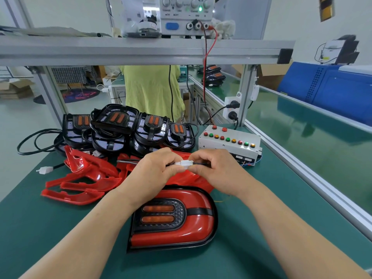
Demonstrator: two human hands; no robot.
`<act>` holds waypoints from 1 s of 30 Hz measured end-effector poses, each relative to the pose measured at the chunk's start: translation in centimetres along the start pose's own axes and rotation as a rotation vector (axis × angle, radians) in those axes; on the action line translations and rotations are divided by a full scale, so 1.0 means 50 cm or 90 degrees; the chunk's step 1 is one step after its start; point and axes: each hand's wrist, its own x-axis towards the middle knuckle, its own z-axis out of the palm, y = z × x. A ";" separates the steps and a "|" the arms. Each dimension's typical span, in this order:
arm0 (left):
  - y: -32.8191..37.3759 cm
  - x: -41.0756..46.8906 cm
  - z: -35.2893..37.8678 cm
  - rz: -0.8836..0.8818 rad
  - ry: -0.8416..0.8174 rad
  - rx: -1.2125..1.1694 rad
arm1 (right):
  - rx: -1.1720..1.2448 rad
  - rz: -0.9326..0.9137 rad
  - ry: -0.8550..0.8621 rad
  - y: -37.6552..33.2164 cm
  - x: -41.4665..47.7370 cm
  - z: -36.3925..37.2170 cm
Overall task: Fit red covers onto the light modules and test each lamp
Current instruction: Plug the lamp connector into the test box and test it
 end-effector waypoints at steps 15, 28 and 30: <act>-0.065 -0.005 -0.024 -0.118 -0.042 0.076 | -0.310 0.265 -0.050 0.120 -0.032 -0.039; -0.100 0.000 -0.063 -0.305 -0.163 0.260 | -0.047 0.355 -0.200 -0.017 -0.199 -0.039; -0.104 0.003 -0.064 -0.321 -0.174 0.234 | 0.054 0.370 -0.318 -0.029 -0.223 -0.029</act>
